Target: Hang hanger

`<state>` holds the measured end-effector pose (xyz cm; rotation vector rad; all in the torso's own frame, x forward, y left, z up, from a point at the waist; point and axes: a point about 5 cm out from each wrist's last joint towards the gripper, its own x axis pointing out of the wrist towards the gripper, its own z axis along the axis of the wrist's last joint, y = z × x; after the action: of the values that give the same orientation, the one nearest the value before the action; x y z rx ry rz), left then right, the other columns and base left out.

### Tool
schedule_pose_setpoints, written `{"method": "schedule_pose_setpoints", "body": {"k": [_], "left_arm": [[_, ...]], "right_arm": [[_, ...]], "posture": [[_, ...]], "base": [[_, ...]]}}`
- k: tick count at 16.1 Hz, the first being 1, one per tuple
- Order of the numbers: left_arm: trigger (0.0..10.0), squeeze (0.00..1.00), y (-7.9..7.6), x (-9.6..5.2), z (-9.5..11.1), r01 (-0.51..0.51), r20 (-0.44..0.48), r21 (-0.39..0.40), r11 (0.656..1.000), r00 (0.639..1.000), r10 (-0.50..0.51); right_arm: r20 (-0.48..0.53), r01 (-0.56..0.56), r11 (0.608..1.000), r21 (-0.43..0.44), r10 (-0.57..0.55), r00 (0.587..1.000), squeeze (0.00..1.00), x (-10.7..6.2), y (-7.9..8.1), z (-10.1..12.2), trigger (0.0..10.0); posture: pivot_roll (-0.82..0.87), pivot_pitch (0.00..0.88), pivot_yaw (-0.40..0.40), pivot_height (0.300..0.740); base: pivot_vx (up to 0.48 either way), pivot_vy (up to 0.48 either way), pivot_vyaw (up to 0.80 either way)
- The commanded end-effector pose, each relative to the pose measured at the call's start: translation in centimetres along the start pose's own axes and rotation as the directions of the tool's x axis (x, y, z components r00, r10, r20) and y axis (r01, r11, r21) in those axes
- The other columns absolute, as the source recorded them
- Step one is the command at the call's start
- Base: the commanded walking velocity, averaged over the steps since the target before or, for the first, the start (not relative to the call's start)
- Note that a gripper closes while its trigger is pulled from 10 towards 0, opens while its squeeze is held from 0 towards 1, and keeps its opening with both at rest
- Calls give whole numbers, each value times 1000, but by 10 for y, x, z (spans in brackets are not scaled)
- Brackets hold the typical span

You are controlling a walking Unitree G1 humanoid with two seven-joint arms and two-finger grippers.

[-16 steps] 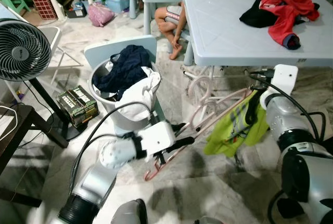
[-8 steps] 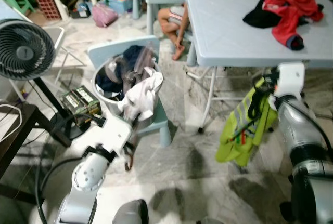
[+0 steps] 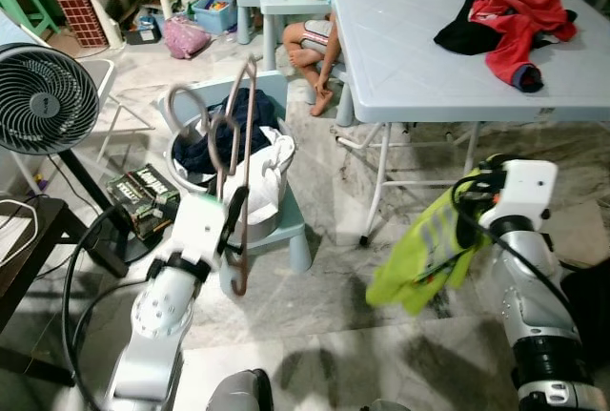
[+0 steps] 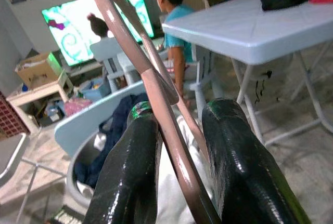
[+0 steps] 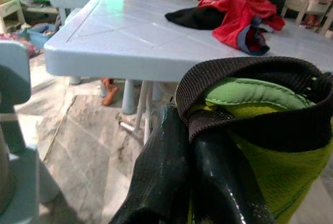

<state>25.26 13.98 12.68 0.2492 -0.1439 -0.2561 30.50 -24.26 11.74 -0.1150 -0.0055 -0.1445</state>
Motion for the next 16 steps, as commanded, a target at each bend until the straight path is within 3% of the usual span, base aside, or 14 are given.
{"method": "schedule_pose_setpoints", "body": {"k": [1, 4, 11, 16], "left_arm": [[10000, 0, 4, 0, 5, -24, 14, -7, 1000, 1000, 24], [10000, 0, 5, 0, 5, -47, 10, -12, 999, 999, 48], [10000, 0, 9, 2, 6, -64, 8, -16, 998, 998, 64], [10000, 0, 8, 3, 6, -72, 8, -27, 997, 997, 72]], "right_arm": [[32, -1, 1000, -1, 1, 999, 0, 1, 1, 10, 10000], [28, -15, 999, 48, 13, 1000, 0, 1, 7, 16, 10000], [-20, -37, 996, 78, 39, 999, 0, -3, 9, 15, 10000], [-4, -57, 998, 39, 58, 998, 0, -1, 13, 20, 10000]], "posture": [[-25, 1, 12, 740], [-21, 9, 1, 740], [-26, 17, 1, 740], [-27, 22, -6, 740]], "base": [[281, 0, 0], [361, 0, 0], [349, -324, 0], [337, -337, 0]]}}
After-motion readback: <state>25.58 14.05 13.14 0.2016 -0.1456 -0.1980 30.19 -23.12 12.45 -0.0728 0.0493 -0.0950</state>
